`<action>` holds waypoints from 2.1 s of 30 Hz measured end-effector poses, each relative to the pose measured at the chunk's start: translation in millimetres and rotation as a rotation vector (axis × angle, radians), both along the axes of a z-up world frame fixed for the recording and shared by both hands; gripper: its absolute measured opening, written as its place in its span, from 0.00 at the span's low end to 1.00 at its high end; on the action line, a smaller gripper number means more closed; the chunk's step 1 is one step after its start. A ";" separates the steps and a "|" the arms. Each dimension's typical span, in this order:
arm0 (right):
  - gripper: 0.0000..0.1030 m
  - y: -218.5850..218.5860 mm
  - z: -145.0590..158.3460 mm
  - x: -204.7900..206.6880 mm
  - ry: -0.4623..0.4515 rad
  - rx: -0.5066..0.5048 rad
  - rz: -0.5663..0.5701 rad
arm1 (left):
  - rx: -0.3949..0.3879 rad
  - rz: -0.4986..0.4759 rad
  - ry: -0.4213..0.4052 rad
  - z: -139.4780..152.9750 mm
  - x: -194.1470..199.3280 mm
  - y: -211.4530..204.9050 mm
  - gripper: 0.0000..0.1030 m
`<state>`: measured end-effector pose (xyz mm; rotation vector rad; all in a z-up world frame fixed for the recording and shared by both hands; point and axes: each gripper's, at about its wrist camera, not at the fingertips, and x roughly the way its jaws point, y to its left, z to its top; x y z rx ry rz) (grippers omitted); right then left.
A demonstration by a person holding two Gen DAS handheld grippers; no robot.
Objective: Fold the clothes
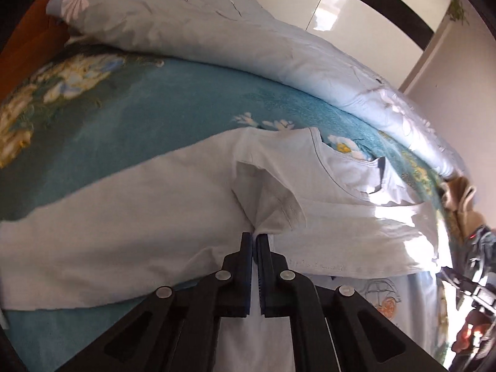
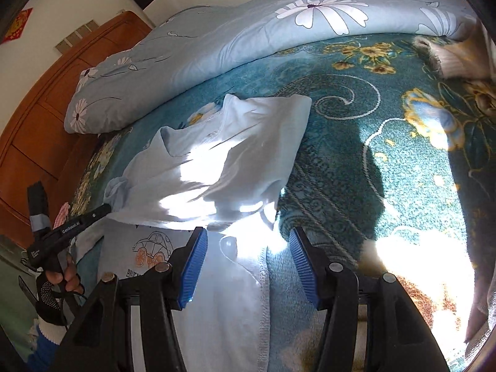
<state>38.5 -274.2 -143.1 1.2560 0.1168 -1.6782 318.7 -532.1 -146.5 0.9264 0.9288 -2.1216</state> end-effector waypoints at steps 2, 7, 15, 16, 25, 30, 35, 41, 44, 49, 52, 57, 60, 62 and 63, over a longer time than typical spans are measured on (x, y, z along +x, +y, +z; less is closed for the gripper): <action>0.55 1.0 -2.3 0.5 -0.009 -0.001 -0.002 | 0.050 -0.013 0.054 -5.5 8.3 -2.2 0.08; 0.55 2.4 0.0 2.7 -0.003 -0.002 0.002 | 0.172 -0.005 0.182 -11.5 13.0 -8.9 0.42; 0.55 12.2 -5.6 -2.0 -0.024 0.009 -0.017 | 0.264 0.108 0.205 -20.6 8.9 -33.8 0.23; 0.55 13.0 -5.5 -2.2 -0.025 0.008 -0.017 | 0.249 0.106 0.182 -17.2 5.9 -35.0 0.00; 0.55 16.3 0.6 -6.2 -0.003 0.003 -0.022 | -0.017 -0.089 0.326 78.8 -25.1 -25.2 0.02; 0.55 21.2 -6.2 -7.1 -0.025 0.003 -0.044 | 0.111 -0.001 0.128 10.0 -18.3 -44.5 0.02; 0.55 20.3 2.5 -4.7 -0.012 0.009 -0.028 | 0.175 0.044 0.089 -25.5 4.3 -43.8 0.07; 0.55 31.7 19.8 0.8 0.005 -0.012 -0.033 | 0.124 0.035 0.110 2.9 58.3 -18.3 0.30; 0.55 36.8 27.2 6.3 0.012 -0.015 -0.029 | 0.032 0.021 0.094 22.8 97.5 -7.4 0.60; 0.55 33.1 35.0 22.8 -0.009 -0.030 -0.019 | 0.050 0.082 0.115 29.5 145.2 -18.0 0.61; 0.55 26.2 39.2 37.0 -0.012 -0.034 0.004 | 0.089 0.108 0.132 26.4 160.4 -18.0 0.61; 0.55 26.3 44.1 54.3 0.038 -0.004 0.052 | 0.015 0.197 0.092 31.7 214.7 -7.5 0.61; 0.55 30.4 38.9 54.2 0.039 0.020 0.047 | -0.072 0.241 -0.012 32.3 247.6 -5.4 0.61; 0.55 31.7 33.0 51.2 0.020 0.030 0.029 | -0.111 0.221 -0.115 27.0 252.8 -5.7 0.61; 0.55 32.3 30.1 49.9 0.010 0.034 0.021 | -0.116 0.200 -0.132 24.2 251.7 -5.4 0.61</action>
